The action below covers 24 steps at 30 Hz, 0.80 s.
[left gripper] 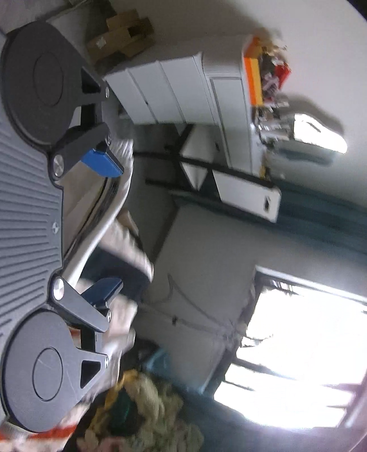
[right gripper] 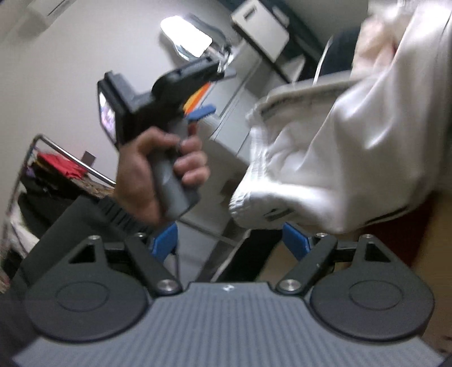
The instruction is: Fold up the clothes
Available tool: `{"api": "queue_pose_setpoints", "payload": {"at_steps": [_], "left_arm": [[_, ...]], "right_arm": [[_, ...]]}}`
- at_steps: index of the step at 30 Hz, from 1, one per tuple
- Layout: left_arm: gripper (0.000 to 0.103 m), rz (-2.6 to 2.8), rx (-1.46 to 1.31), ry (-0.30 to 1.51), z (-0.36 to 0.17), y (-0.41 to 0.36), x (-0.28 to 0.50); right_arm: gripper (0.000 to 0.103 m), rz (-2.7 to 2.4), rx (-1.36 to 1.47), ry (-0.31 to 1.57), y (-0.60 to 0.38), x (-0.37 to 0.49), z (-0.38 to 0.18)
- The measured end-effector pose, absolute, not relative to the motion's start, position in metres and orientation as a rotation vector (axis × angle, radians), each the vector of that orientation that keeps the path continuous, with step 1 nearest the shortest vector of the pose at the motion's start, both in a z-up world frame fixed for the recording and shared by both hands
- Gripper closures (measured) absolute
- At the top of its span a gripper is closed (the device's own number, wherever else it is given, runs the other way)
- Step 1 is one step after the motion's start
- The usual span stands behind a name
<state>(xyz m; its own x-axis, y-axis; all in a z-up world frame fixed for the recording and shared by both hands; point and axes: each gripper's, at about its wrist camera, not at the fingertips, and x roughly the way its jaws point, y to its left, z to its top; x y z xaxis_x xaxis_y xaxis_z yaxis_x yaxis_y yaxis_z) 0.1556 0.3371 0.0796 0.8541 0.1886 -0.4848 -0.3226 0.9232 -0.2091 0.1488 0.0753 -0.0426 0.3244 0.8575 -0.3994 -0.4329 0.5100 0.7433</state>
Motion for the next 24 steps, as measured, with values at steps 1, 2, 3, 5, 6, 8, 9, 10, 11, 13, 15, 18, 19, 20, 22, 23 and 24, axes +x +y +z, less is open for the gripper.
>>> {"api": "queue_pose_setpoints", "payload": {"at_steps": [1, 2, 3, 5, 6, 8, 9, 10, 11, 13, 15, 18, 19, 20, 22, 23, 24], "left_arm": [[0.022, 0.249, -0.278, 0.472, 0.086, 0.321, 0.144], [0.022, 0.228, -0.265, 0.468, 0.091, 0.301, 0.132], [0.022, 0.198, -0.259, 0.465, 0.096, 0.281, 0.120], [0.022, 0.137, -0.249, 0.460, 0.104, 0.240, 0.097], [0.022, 0.107, -0.244, 0.457, 0.108, 0.219, 0.085], [0.022, 0.051, -0.229, 0.439, 0.112, 0.181, 0.062], [0.022, 0.025, -0.225, 0.423, 0.114, 0.161, 0.050], [0.022, 0.003, -0.211, 0.414, 0.112, 0.142, 0.042], [0.022, -0.020, -0.189, 0.405, 0.111, 0.124, 0.033], [0.022, -0.037, -0.133, 0.367, 0.103, 0.092, 0.013], [0.021, -0.061, -0.128, 0.333, 0.088, 0.067, -0.008], [0.020, -0.105, -0.177, 0.303, 0.058, 0.042, -0.037], [0.020, -0.117, -0.198, 0.306, 0.046, 0.040, -0.043], [0.020, -0.125, -0.219, 0.324, 0.034, 0.038, -0.046], [0.020, -0.135, -0.211, 0.370, 0.015, 0.033, -0.047], [0.020, -0.130, -0.176, 0.371, 0.011, 0.029, -0.049], [0.020, -0.117, -0.150, 0.368, 0.007, 0.031, -0.047]], "right_arm": [[0.019, 0.889, 0.540, 0.838, 0.061, 0.140, -0.032], [0.019, 0.869, 0.507, 0.801, 0.045, 0.131, -0.021], [0.019, 0.844, 0.463, 0.756, 0.028, 0.120, -0.008], [0.019, 0.791, 0.378, 0.680, 0.005, 0.104, 0.005], [0.020, 0.751, 0.336, 0.641, -0.009, 0.097, 0.008], [0.020, 0.672, 0.254, 0.565, -0.036, 0.082, 0.015], [0.020, 0.633, 0.230, 0.544, -0.052, 0.077, 0.017], [0.020, 0.595, 0.206, 0.523, -0.068, 0.072, 0.019], [0.020, 0.556, 0.182, 0.502, -0.083, 0.067, 0.021], [0.020, 0.463, 0.137, 0.480, -0.113, 0.060, 0.017], [0.020, 0.390, 0.117, 0.453, -0.139, 0.052, 0.010], [0.020, 0.321, 0.111, 0.396, -0.167, 0.035, 0.001], [0.020, 0.299, 0.115, 0.382, -0.171, 0.031, -0.004], [0.020, 0.276, 0.121, 0.370, -0.175, 0.027, -0.009], [0.020, 0.244, 0.156, 0.352, -0.184, 0.022, -0.013], [0.020, 0.234, 0.173, 0.341, -0.188, 0.020, -0.015], [0.020, 0.224, 0.184, 0.333, -0.191, 0.019, -0.016]]}}
